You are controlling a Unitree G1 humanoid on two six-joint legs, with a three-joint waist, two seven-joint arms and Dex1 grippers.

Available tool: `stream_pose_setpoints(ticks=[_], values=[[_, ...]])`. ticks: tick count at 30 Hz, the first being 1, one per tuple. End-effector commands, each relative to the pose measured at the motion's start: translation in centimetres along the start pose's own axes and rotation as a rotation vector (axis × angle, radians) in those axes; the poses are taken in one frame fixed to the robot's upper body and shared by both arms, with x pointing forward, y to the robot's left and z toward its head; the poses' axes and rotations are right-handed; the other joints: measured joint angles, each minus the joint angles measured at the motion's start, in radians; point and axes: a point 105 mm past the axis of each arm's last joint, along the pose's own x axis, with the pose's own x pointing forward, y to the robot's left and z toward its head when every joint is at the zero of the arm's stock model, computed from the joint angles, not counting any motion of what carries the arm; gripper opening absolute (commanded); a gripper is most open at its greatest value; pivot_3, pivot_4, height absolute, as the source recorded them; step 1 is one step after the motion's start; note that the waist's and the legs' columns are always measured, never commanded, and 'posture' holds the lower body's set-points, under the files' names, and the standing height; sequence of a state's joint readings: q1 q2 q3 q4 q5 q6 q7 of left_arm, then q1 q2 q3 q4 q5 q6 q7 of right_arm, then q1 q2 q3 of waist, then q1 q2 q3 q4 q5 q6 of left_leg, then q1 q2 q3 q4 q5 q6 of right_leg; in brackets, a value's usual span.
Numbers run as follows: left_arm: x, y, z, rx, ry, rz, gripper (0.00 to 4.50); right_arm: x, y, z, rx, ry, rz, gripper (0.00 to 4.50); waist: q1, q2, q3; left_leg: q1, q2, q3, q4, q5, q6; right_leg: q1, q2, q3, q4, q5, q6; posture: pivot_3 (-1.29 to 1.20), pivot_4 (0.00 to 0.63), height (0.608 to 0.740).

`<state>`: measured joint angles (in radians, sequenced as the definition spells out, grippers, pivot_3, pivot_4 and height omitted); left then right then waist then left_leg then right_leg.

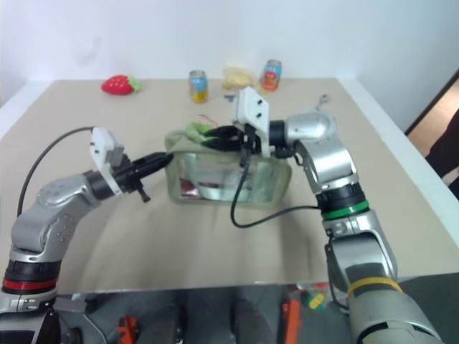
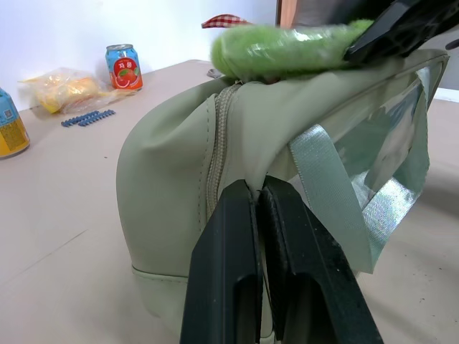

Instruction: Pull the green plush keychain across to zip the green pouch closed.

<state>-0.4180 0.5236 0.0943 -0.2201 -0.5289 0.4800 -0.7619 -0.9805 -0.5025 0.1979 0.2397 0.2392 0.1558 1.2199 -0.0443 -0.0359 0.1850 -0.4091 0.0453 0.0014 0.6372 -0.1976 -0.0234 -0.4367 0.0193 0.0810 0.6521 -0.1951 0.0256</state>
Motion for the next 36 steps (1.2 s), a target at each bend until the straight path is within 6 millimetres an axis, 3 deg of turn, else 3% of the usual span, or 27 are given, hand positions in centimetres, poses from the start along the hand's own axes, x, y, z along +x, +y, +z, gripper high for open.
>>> stream_pose_setpoints(ticks=[1,6,14,36], values=[[0.2,-0.6,0.4,0.018,-0.008,-0.014,0.0,-0.4,0.0,0.1,-0.035,0.014,0.0,0.05,0.0,0.0,0.0,0.0,0.0,0.0,0.0,0.0,0.0,0.0,0.0,0.0,0.0,0.0,0.0,0.0,0.15,0.74],[0.2,-0.6,0.5,0.015,-0.012,-0.008,0.0,-0.7,-0.3,0.9,-0.05,-0.018,-0.024,0.05,0.0,0.0,0.0,0.0,0.0,0.0,0.0,0.0,0.0,0.0,0.0,0.0,0.0,0.0,0.0,0.0,0.15,0.74],[1.3,-0.8,1.5,0.004,-0.046,0.028,0.0,-3.5,-3.6,4.7,-0.146,-0.081,-0.164,0.05,0.001,0.0,0.0,0.0,0.0,0.0,0.0,0.0,0.0,0.0,0.0,0.0,0.0,0.0,0.0,0.0,0.15,0.74],[2.8,-0.1,1.6,-0.012,-0.019,0.102,0.0,-7.2,-4.8,4.7,-0.191,-0.035,-0.317,0.05,-0.003,0.0,0.0,-0.001,0.0,0.0,-0.002,0.0,0.0,-0.001,0.001,0.001,0.0,0.0,0.0,0.0,0.15,0.74]])
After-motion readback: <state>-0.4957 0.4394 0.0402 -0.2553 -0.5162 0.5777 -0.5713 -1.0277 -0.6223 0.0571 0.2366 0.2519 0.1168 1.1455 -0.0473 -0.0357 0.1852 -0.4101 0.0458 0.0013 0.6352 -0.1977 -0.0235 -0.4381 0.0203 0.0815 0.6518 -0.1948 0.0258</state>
